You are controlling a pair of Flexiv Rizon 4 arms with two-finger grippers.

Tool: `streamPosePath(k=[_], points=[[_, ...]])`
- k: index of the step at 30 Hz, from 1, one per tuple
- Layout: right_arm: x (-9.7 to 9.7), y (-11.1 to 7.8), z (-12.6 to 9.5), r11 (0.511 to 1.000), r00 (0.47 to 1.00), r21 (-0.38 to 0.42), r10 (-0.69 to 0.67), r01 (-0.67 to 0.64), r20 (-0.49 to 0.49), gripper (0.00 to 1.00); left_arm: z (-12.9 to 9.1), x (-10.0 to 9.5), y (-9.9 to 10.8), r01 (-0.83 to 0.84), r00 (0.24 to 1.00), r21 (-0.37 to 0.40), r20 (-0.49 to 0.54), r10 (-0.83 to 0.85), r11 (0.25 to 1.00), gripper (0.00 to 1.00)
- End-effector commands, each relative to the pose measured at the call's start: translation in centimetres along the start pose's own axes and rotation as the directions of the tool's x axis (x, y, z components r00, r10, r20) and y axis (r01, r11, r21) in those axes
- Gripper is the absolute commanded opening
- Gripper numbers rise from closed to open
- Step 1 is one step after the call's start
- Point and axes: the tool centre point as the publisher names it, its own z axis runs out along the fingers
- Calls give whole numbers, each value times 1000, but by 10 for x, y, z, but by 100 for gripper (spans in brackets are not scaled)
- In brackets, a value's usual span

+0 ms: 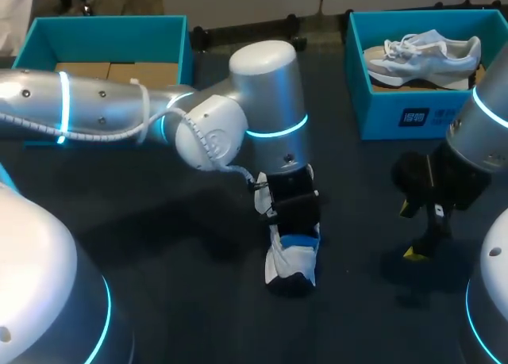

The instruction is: Take the shoe out of the shoebox, open the shoe tongue, remove and reinsert the insole, then place the shoe into the shoebox

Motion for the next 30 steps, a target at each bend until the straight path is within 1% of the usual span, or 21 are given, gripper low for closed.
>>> streamPosePath(k=[1, 5, 7, 9, 12, 13, 16, 19, 24, 27, 30], points=[[0, 0, 1, 1000, 1000, 1, 0, 0, 1, 100, 6, -1, 18, 5, 999, -57, -35, -7, 998, 0], [0, 0, 1, 1000, 1000, 1, 0, 0, 1, 100, -4, 4, 30, 10, 999, -127, -45, -15, 992, 0], [0, 0, 1, 1000, 1000, 1, 0, 0, 1, 100, -9, 6, 36, 14, 999, -149, -44, -21, 989, 0], [0, 0, 1, 1000, 1000, 1, 0, 0, 1, 100, -19, 9, 38, 13, 999, -148, -31, -18, 989, 0], [0, 0, 1, 1000, 1000, 1, 0, 0, 1, 100, -30, 10, 30, -5, 1000, -123, 18, 7, 992, 0], [0, 0, 1, 1000, 1000, 1, 0, 0, 1, 100, -35, 9, 23, -14, 999, -103, 43, 18, 995, 0], [0, 0, 1, 1000, 1000, 1, 0, 0, 1, 100, -44, 7, 10, -20, 995, -88, 91, 28, 996, 0], [0, 0, 1, 1000, 1000, 1, 0, 0, 1, 100, -51, 4, 3, -23, 992, -67, 125, 32, 997, 0], [0, 0, 1, 1000, 1000, 1, 0, 0, 1, 100, -57, 0, -4, -23, 987, -74, 157, 34, 997, 0], [0, 0, 1, 1000, 1000, 1, 0, 0, 1, 100, -63, -2, -13, -30, 981, -66, 189, 42, 997, 0], [0, 0, 1, 1000, 1000, 1, 0, 0, 1, 100, -65, -5, -18, -44, 980, -64, 192, 56, 997, 0]])
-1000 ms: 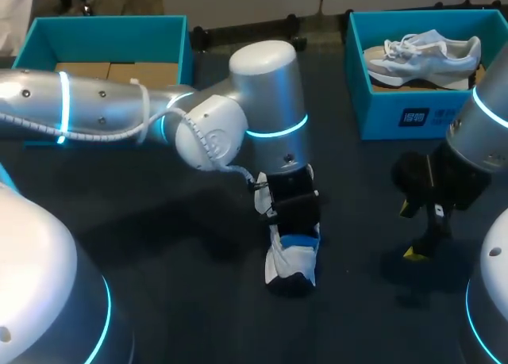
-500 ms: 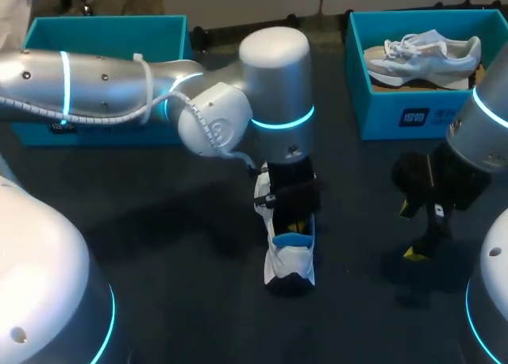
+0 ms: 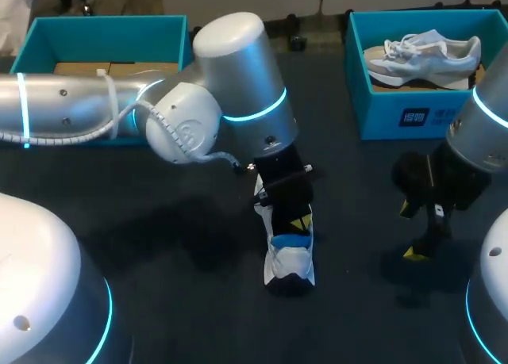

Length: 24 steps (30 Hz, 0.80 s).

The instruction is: Take the shoe out of the shoebox, open the shoe tongue, remove and reinsert the insole, then place the shoe into the shoebox

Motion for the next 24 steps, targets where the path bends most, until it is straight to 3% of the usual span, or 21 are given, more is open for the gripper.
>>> streamPosePath(k=[1, 7, 16, 24], points=[[0, 0, 1, 1000, 1000, 1, 0, 0, 1, 100, -3, 2, -7, -11, 1000, -2, 19, 11, 1000, 0], [0, 0, 1, 1000, 1000, 1, 0, 0, 1, 100, 1, -5, -17, -64, 998, 26, -19, 64, 998, 0], [0, 0, 1, 1000, 1000, 1, 0, 0, 1, 100, 42, -2, -4, -74, 986, 36, -150, 78, 997, 0], [0, 0, 1, 1000, 1000, 1, 0, 0, 1, 100, 56, 8, 7, -63, 980, 11, -190, 64, 998, 0]])
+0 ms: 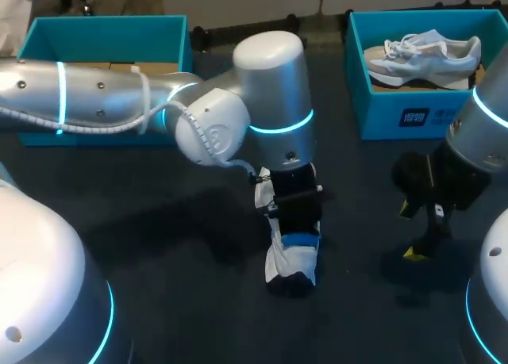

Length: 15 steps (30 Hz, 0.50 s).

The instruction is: Take the shoe out of the shoebox, open the shoe tongue, remove and reinsert the insole, then place the shoe into the shoebox

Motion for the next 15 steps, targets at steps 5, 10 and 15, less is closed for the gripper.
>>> streamPosePath(k=[5, 10, 15], points=[[0, 0, 1, 1000, 1000, 1, 0, 0, 1, 100, -9, 12, 2, 11, 1000, 56, 19, -12, 998, 0], [0, 0, 1, 1000, 1000, 1, 0, 0, 1, 100, -24, 25, -4, 13, 999, 76, 31, -16, 997, 0], [0, 0, 1, 1000, 1000, 1, 0, 0, 1, 100, -39, 30, -13, 13, 1000, 101, 13, -15, 995, 0]])
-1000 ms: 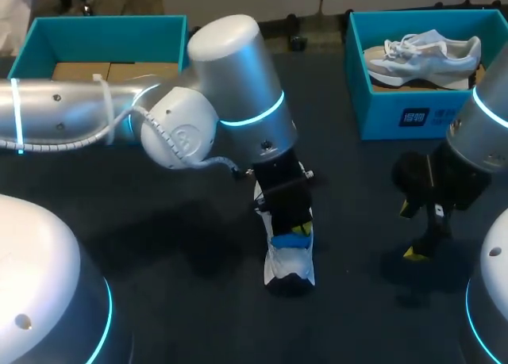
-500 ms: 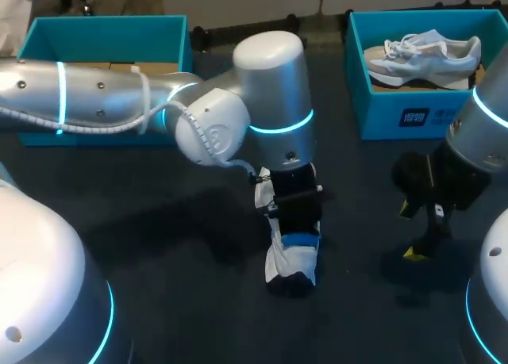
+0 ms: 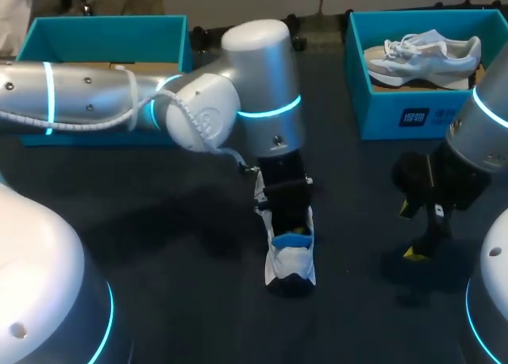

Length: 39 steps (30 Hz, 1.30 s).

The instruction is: Take the shoe out of the shoebox, open the shoe tongue, remove and reinsert the insole, then place the shoe into the shoebox

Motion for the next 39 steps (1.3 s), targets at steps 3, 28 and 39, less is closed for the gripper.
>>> streamPosePath(k=[3, 28, 39], points=[[0, 0, 1, 1000, 1000, 1, 0, 0, 1, 100, -34, 15, -16, -8, 1000, 23, 26, 8, 1000, 0], [0, 0, 1, 1000, 1000, 1, 0, 0, 1, 100, -72, 15, -60, -177, 984, 157, 2, 179, 972, 0], [0, 0, 1, 1000, 1000, 1, 0, 0, 1, 100, -55, -19, -58, -185, 981, 160, -31, 193, 969, 0]])
